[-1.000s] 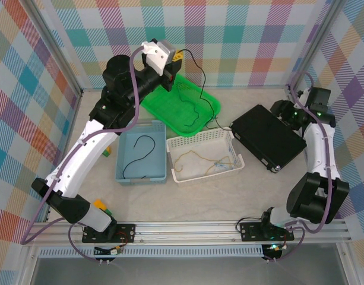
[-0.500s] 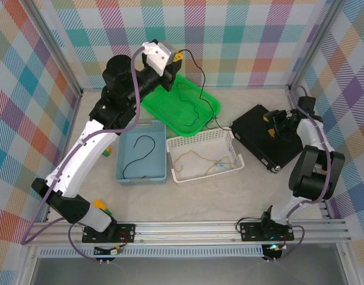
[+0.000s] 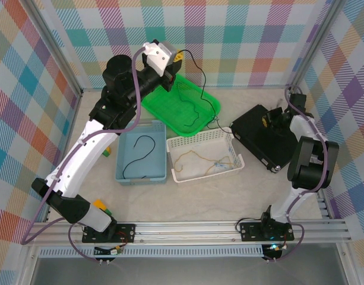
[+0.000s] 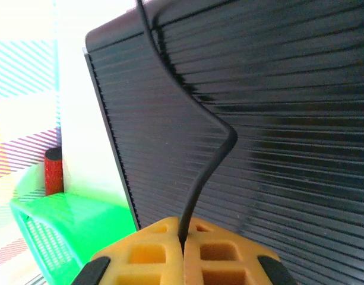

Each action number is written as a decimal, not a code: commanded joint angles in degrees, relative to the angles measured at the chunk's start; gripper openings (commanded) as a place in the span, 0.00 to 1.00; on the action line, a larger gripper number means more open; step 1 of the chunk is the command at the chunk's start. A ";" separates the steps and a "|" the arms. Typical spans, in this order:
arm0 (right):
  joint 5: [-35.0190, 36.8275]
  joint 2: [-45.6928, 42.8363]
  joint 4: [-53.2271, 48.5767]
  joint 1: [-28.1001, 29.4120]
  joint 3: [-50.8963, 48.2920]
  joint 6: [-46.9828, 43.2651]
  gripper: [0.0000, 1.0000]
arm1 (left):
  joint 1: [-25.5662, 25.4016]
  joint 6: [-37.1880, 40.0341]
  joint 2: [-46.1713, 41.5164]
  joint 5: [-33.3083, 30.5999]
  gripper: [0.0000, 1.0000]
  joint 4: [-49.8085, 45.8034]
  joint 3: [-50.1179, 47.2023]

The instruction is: Untangle the cables

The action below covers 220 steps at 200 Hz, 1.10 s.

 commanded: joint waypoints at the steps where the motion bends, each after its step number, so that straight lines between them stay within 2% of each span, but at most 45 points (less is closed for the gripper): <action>1: 1.85 -7.30 0.09 0.05 1.55 -2.52 0.00 | -0.48 1.34 0.85 -0.94 0.00 -0.27 2.36; 30: 0.00 -14.70 -2.97 0.02 2.49 -5.80 0.00 | -0.48 2.73 3.09 -3.26 0.00 -0.29 3.01; 74: -8.27 -21.32 -6.92 0.05 5.72 -10.15 0.00 | -0.20 2.80 7.98 -2.40 0.00 0.27 5.72; 106: -9.05 -25.98 -11.34 0.05 8.57 -13.91 0.00 | 0.44 2.45 10.57 -2.37 0.00 0.22 7.78; 139: -17.07 -27.04 -14.43 0.05 12.08 -17.11 0.00 | 0.66 2.10 11.83 -2.26 0.00 0.27 7.92; 176: -24.62 -30.40 -12.65 0.45 11.30 -18.79 0.00 | 0.92 2.09 12.15 -2.18 0.00 -0.02 8.16; 194: -26.86 -31.17 -12.69 3.74 10.63 -20.92 0.00 | 1.23 2.03 12.22 -1.77 0.00 -0.38 8.37; 220: -25.67 -30.27 -14.19 13.01 10.96 -26.77 0.00 | 1.50 1.83 12.38 -0.87 0.00 -0.56 8.24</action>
